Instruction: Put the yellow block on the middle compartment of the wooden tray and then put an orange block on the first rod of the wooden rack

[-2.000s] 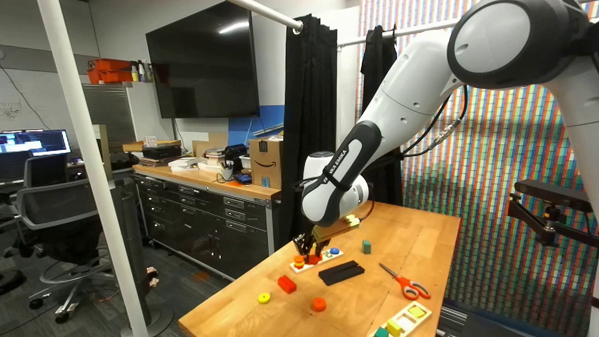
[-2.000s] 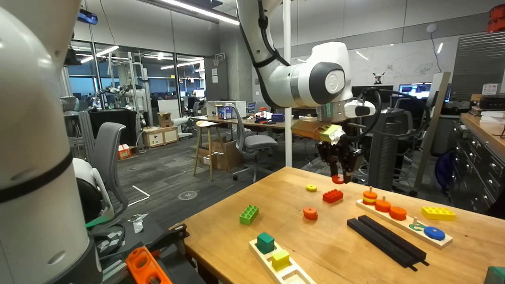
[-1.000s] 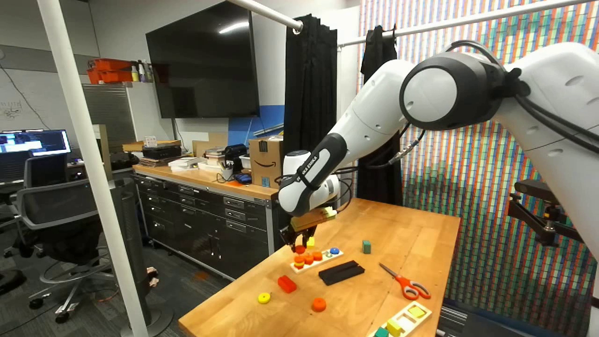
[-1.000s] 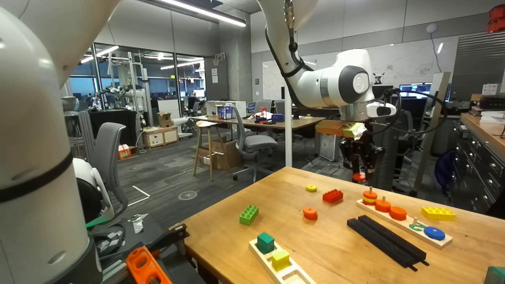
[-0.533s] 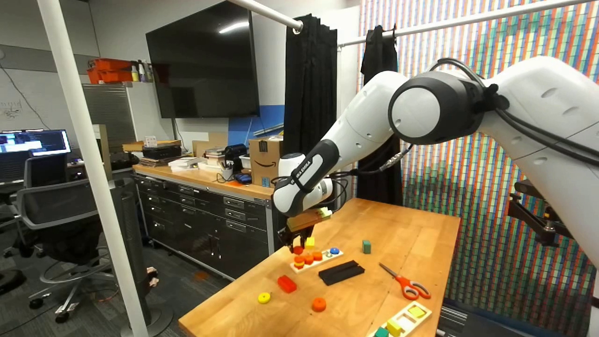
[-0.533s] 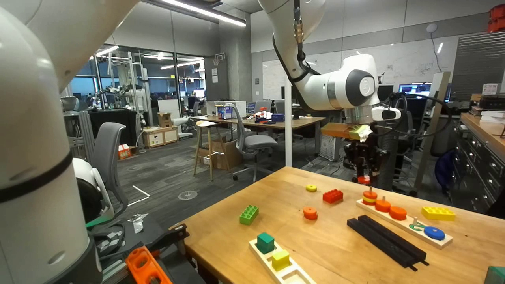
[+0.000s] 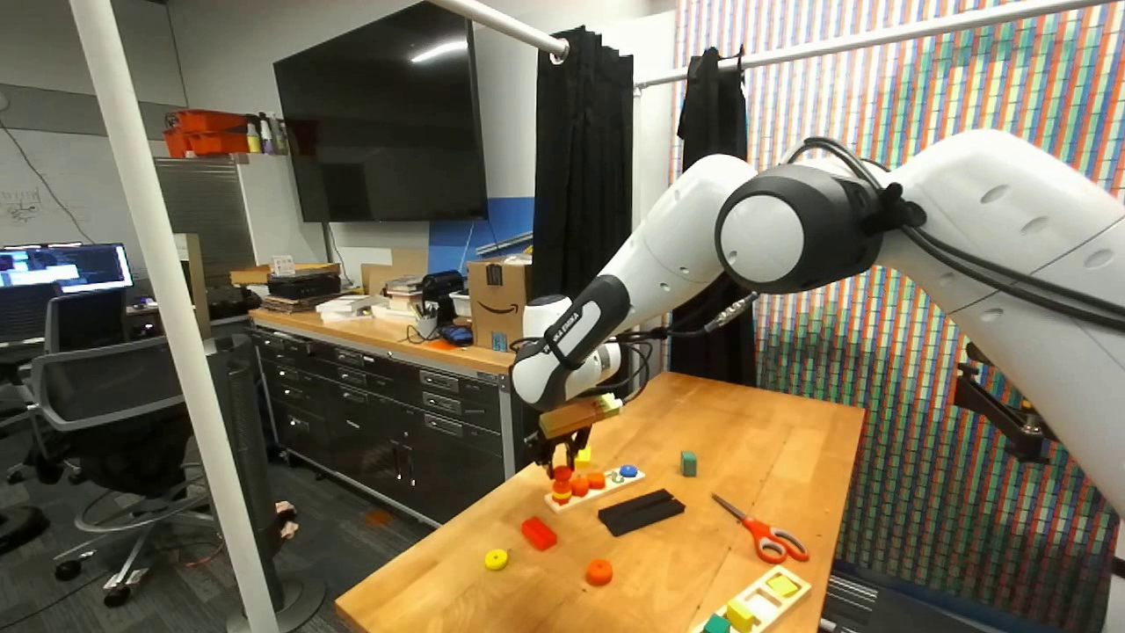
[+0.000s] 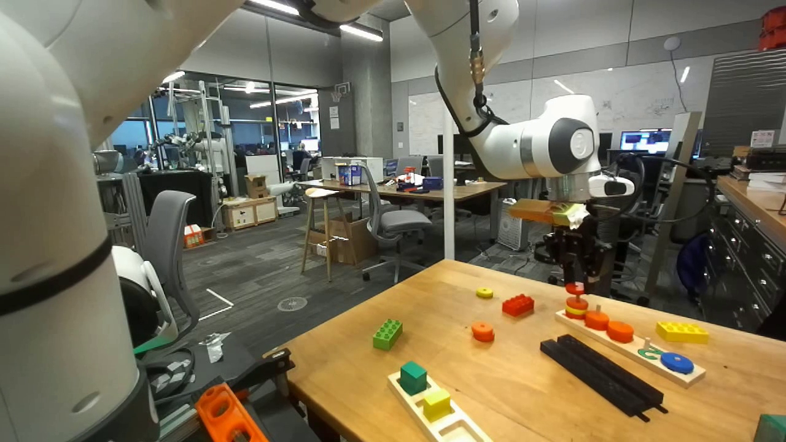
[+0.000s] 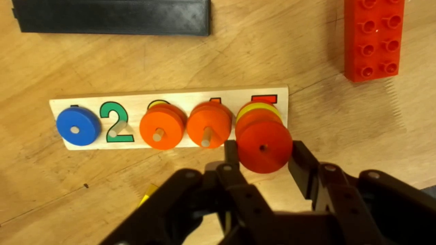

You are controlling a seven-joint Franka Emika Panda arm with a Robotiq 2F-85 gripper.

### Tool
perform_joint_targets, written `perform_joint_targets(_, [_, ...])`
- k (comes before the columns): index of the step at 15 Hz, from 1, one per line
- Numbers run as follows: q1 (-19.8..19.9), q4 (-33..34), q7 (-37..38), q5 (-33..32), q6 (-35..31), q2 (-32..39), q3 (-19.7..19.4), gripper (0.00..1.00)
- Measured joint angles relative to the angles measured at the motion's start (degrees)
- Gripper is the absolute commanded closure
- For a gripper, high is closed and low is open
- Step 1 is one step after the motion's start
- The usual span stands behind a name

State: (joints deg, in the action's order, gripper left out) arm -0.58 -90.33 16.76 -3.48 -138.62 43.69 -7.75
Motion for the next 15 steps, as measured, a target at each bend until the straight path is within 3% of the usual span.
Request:
perform_joint_targets(10, [0.27, 3.09, 0.00, 0.06, 2.00, 1.96, 0.00, 0.77])
perform_joint_targets(11, [0.30, 3.27, 0.00, 0.14, 2.12, 2.11, 0.00, 0.38])
perform_joint_targets(15, [0.61, 3.75, 0.00, 0.71, 2.72, 2.46, 0.13, 0.11])
